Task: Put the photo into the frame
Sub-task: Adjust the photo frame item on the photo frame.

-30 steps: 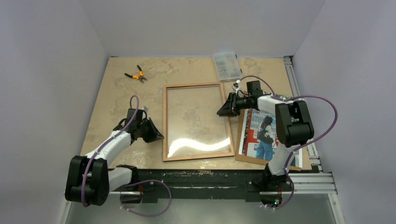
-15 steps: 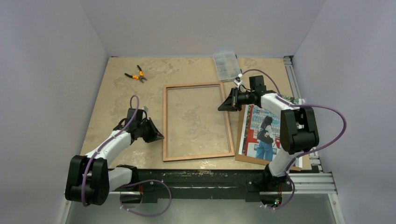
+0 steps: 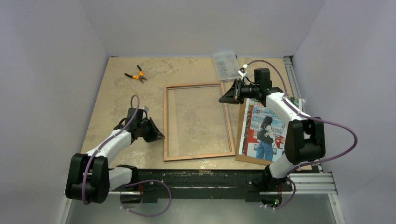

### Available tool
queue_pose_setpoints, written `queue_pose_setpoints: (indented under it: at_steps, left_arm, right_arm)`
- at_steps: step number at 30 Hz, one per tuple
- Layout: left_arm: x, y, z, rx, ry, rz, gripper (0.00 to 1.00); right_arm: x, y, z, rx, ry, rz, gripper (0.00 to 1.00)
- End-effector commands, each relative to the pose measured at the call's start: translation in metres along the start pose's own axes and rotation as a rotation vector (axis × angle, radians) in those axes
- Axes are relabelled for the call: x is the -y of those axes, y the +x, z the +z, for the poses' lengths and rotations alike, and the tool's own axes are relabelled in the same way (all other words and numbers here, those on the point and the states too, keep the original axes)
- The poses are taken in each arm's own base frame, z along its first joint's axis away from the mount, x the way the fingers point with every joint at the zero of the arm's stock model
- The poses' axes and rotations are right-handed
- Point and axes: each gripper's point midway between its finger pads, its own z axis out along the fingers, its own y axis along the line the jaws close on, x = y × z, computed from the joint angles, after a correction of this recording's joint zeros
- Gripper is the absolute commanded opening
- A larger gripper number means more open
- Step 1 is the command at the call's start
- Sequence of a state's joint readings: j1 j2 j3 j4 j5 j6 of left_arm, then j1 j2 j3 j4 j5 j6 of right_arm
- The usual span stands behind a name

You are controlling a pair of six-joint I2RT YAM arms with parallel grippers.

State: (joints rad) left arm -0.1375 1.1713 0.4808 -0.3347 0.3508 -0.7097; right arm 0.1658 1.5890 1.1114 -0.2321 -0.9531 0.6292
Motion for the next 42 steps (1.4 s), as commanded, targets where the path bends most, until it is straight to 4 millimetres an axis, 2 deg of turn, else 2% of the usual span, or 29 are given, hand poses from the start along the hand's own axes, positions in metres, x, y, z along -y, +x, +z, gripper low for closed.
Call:
queue_pose_setpoints:
  at_steps: [1,5,12,24,32,36,38,39,40,42]
  left_arm:
    - [-0.011,0.011,0.014,-0.063,-0.023,0.015,0.00]
    - [-0.012,0.011,0.015,-0.061,-0.029,0.018,0.00]
    - [-0.013,0.003,0.000,0.010,-0.059,0.039,0.00]
    - [-0.013,0.006,0.005,-0.017,-0.056,0.033,0.00]
    - [-0.009,0.002,-0.002,0.014,-0.044,0.047,0.01]
    - [0.003,-0.006,-0.012,0.072,0.004,0.062,0.22]
    - [0.011,-0.010,-0.018,0.107,0.044,0.068,0.42]
    - [0.014,-0.011,-0.021,0.122,0.057,0.069,0.50]
    - [0.016,-0.012,-0.023,0.138,0.070,0.069,0.54]
    - [0.021,-0.015,-0.026,0.162,0.096,0.065,0.57]
  right_arm:
    - [-0.030,-0.010,-0.005,0.043,-0.038,-0.039,0.00]
    - [-0.035,-0.008,-0.001,0.043,-0.054,-0.037,0.00]
    - [-0.043,-0.007,0.003,0.043,-0.076,-0.040,0.00]
    - [-0.057,-0.009,0.008,0.048,-0.108,-0.040,0.00]
    - [-0.064,-0.008,0.009,0.046,-0.117,-0.048,0.00]
    - [-0.065,-0.008,0.007,0.047,-0.117,-0.048,0.00]
    - [-0.064,-0.007,0.007,0.046,-0.115,-0.047,0.00]
    - [-0.065,-0.007,0.007,0.045,-0.115,-0.049,0.00]
    - [-0.064,-0.006,0.007,0.043,-0.114,-0.047,0.00]
    - [-0.063,-0.006,0.007,0.044,-0.112,-0.047,0.00]
